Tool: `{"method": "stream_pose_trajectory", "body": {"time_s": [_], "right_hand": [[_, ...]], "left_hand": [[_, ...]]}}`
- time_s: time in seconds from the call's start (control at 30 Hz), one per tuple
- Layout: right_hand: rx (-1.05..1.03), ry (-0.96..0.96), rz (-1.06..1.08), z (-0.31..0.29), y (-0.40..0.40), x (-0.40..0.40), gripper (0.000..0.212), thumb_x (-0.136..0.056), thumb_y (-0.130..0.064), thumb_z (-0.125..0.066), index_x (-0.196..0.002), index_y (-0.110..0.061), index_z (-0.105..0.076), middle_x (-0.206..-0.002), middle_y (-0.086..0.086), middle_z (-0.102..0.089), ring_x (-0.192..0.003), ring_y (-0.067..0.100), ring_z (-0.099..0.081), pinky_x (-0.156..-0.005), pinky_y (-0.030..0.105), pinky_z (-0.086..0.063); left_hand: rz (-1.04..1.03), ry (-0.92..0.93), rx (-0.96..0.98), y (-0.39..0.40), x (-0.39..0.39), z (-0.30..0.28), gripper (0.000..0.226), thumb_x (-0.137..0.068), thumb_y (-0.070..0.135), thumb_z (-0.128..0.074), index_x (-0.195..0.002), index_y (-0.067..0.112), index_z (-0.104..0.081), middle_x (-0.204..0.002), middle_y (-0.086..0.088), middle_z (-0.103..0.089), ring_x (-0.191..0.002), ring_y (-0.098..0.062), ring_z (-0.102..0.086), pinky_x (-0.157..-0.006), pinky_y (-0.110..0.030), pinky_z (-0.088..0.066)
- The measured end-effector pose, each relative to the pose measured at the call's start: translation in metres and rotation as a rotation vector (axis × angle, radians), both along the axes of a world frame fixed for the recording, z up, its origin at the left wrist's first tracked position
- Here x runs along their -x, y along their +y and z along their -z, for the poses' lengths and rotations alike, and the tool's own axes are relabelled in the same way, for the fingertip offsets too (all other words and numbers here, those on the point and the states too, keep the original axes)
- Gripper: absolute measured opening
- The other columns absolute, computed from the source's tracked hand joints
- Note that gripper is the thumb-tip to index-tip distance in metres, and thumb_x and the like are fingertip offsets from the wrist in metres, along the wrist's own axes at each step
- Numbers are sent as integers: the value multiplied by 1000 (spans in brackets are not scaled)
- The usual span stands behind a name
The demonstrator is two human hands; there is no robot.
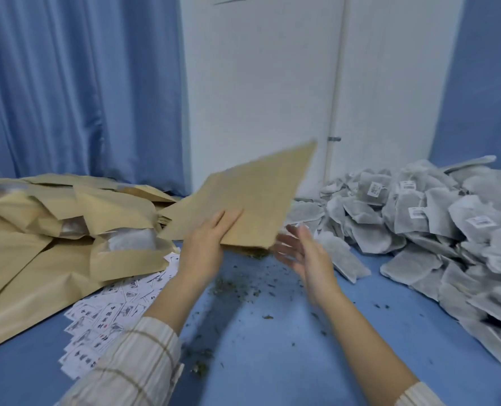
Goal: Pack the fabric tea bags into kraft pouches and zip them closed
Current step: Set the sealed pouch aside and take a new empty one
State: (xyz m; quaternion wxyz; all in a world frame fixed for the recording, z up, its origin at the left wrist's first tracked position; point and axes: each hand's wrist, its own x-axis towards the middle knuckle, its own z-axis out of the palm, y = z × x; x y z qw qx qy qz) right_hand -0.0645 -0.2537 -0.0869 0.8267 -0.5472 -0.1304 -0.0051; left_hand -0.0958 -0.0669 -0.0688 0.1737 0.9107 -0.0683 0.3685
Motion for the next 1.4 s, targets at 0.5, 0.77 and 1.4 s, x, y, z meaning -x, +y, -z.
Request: {"method": "stream_pose_trajectory", "body": {"time_s": [0.5, 0.77, 1.4], "right_hand": [[18, 354, -33, 76, -44, 7, 20, -88, -13, -62, -105, -3, -66, -96, 12, -72, -85, 21, -70, -63, 26, -56], [-290, 410, -80, 83, -50, 3, 10, -85, -4, -61, -92, -1, -66, -87, 12, -73, -78, 19, -71, -59, 25, -56], [-326, 420, -58, 77, -37, 11, 10, -79, -14, -70, -79, -4, -72, -77, 10, -72, -72, 17, -71, -61, 27, -58]], "left_hand": [[317, 601, 716, -91, 19, 64, 68, -84, 46, -63, -144, 28, -36, -152, 9, -28, -140, -8, -23, -109, -23, -19], [-28, 354, 649, -137, 0, 82, 43, -86, 39, -57, -126, 24, -58, -130, 3, -58, -123, -20, -49, -102, -38, -39], [-26, 113, 375, -139, 11, 91, 38, -95, 35, -46, -84, 6, -69, -75, -13, -69, -72, -31, -62, -68, -37, -46]]}}
